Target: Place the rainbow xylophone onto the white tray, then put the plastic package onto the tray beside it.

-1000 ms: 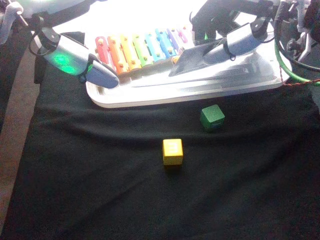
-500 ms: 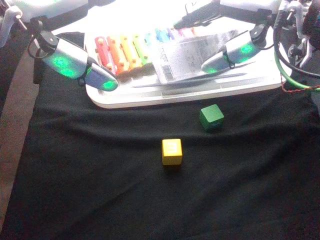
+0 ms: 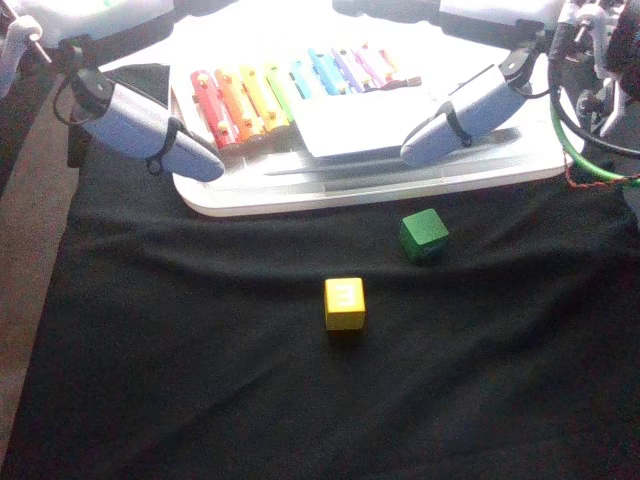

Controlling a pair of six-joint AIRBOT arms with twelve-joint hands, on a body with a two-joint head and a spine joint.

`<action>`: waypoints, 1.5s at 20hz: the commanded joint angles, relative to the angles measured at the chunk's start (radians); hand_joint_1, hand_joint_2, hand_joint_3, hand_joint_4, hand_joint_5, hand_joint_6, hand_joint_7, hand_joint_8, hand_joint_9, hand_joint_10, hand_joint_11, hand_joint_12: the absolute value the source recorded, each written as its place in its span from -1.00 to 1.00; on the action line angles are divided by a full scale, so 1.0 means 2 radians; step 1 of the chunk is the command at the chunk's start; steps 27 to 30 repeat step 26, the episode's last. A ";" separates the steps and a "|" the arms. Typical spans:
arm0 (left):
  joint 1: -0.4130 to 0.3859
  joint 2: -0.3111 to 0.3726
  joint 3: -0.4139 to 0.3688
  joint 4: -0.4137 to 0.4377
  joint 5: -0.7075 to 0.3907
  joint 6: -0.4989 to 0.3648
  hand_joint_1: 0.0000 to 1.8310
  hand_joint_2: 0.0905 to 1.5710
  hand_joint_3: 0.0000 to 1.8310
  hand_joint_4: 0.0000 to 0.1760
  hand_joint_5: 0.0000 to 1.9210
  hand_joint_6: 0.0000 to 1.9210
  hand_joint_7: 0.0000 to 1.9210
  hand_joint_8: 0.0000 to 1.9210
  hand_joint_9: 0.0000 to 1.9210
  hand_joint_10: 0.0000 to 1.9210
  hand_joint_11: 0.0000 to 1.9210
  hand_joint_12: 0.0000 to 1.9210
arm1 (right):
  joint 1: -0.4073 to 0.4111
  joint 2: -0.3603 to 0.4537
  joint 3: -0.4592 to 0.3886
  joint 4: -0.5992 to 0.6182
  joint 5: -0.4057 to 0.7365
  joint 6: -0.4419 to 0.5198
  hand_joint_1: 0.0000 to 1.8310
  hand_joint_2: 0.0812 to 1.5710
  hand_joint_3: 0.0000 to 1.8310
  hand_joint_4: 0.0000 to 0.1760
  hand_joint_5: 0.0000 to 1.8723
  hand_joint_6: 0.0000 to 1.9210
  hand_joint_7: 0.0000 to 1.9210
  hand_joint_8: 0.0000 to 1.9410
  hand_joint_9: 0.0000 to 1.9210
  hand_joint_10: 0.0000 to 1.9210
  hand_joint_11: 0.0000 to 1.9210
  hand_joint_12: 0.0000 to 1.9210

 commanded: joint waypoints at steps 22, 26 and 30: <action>0.145 0.100 -0.090 -0.264 -0.375 0.080 -0.11 -0.05 -0.99 -0.05 -1.00 -1.00 -1.00 -1.00 -1.00 -1.00 -1.00 -0.99 | -0.068 0.144 -0.142 0.262 0.307 -0.101 -0.05 -0.23 -1.00 1.00 -1.00 -1.00 -1.00 -1.00 -1.00 -1.00 -1.00 -1.00; 0.192 0.113 -0.117 -0.299 -0.458 0.096 -0.22 -0.04 -0.99 -0.13 -1.00 -1.00 -1.00 -1.00 -1.00 -1.00 -1.00 -1.00 | -0.104 0.149 -0.155 0.304 0.373 -0.101 -0.02 -0.19 -0.99 1.00 -1.00 -1.00 -1.00 -1.00 -1.00 -1.00 -0.95 -0.97; 0.192 0.113 -0.117 -0.299 -0.458 0.096 -0.22 -0.04 -0.99 -0.13 -1.00 -1.00 -1.00 -1.00 -1.00 -1.00 -1.00 -1.00 | -0.104 0.149 -0.155 0.304 0.373 -0.101 -0.02 -0.19 -0.99 1.00 -1.00 -1.00 -1.00 -1.00 -1.00 -1.00 -0.95 -0.97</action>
